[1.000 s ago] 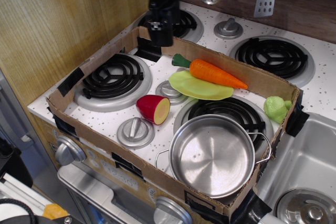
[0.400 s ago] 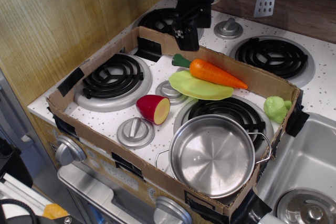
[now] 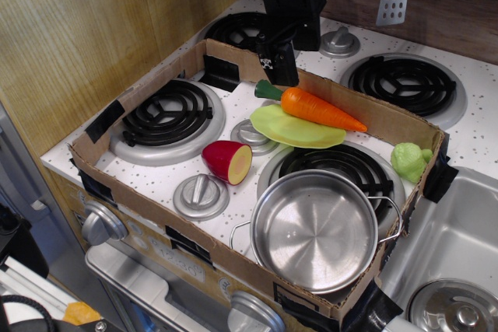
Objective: Take carrot off plate
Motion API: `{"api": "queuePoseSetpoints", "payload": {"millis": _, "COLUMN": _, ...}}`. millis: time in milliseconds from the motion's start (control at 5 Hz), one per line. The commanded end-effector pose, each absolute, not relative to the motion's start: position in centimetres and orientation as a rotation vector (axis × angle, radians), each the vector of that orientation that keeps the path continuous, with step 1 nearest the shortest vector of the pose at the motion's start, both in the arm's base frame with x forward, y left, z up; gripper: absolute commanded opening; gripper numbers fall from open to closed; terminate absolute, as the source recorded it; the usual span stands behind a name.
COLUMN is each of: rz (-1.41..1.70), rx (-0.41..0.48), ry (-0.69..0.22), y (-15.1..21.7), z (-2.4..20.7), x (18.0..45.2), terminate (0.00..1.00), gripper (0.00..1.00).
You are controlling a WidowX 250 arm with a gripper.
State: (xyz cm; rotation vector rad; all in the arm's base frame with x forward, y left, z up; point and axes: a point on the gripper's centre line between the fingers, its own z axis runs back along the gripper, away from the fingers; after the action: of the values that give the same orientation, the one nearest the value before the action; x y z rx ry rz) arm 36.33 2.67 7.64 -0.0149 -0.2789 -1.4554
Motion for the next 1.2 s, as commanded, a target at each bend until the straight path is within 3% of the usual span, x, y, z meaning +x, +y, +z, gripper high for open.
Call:
{"api": "queuePoseSetpoints", "payload": {"millis": 0, "rz": -1.617, "rx": 0.047, "ry": -0.322, "y": 2.9, "z": 8.6, "x": 35.8, "terminate": 0.0, "gripper": 1.0}}
{"api": "queuePoseSetpoints", "payload": {"millis": 600, "rz": -1.602, "rx": 0.089, "ry": -0.386, "y": 2.5, "z": 5.7, "x": 35.7, "terminate": 0.0, "gripper": 1.0}}
{"api": "queuePoseSetpoints", "payload": {"millis": 1000, "rz": -1.605, "rx": 0.049, "ry": -0.404, "y": 2.5, "z": 4.4, "x": 36.1, "terminate": 0.0, "gripper": 1.0}}
